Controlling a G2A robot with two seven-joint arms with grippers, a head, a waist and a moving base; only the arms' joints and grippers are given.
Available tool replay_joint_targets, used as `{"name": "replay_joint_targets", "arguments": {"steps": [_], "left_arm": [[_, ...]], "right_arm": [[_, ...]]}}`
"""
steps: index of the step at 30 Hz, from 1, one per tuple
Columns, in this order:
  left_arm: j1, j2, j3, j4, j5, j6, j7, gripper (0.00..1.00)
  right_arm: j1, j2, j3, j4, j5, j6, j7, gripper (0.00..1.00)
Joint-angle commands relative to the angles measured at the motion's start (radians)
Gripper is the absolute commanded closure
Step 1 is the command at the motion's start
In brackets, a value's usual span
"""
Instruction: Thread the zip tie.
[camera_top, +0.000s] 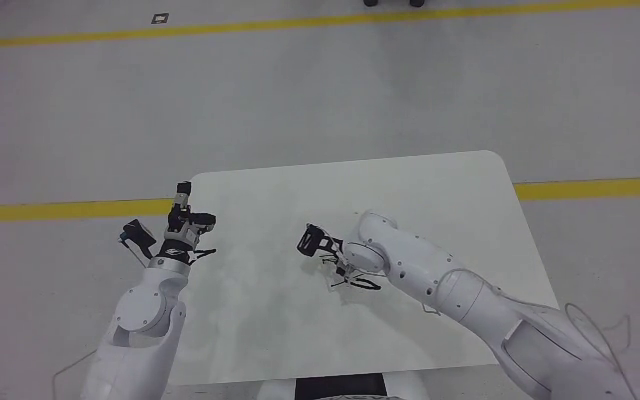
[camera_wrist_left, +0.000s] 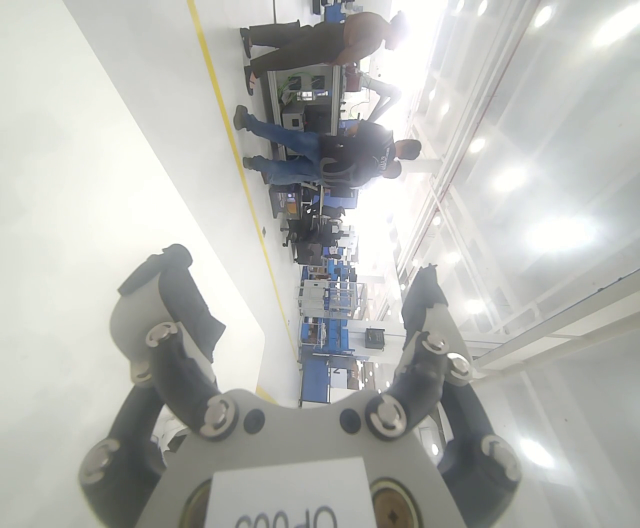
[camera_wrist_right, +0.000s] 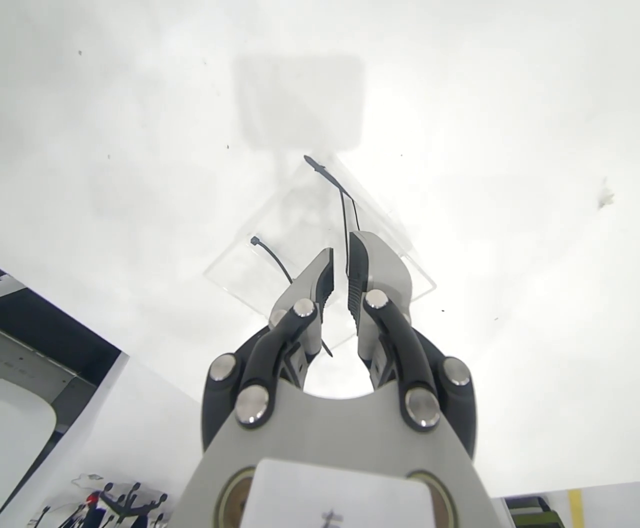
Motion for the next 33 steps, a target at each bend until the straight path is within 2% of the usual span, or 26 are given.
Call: {"name": "replay_joint_targets", "arguments": {"steps": [1, 12, 25, 30, 33], "left_arm": [[0.0, 0.0, 0.0, 0.0, 0.0, 0.0, 0.0, 0.0], [0.0, 0.0, 0.0, 0.0, 0.0, 0.0, 0.0, 0.0], [0.0, 0.0, 0.0, 0.0, 0.0, 0.0, 0.0, 0.0], [0.0, 0.0, 0.0, 0.0, 0.0, 0.0, 0.0, 0.0], [0.0, 0.0, 0.0, 0.0, 0.0, 0.0, 0.0, 0.0]], "right_arm": [[0.001, -0.005, -0.004, 0.008, -0.008, 0.002, -0.003, 0.93], [0.012, -0.036, -0.022, 0.086, -0.016, -0.009, -0.019, 0.93], [0.02, -0.062, -0.023, 0.136, -0.019, -0.025, -0.025, 0.9], [0.023, -0.07, -0.017, 0.143, -0.011, -0.036, -0.015, 1.0], [0.024, -0.072, -0.014, 0.143, -0.013, -0.038, -0.008, 0.99]]}}
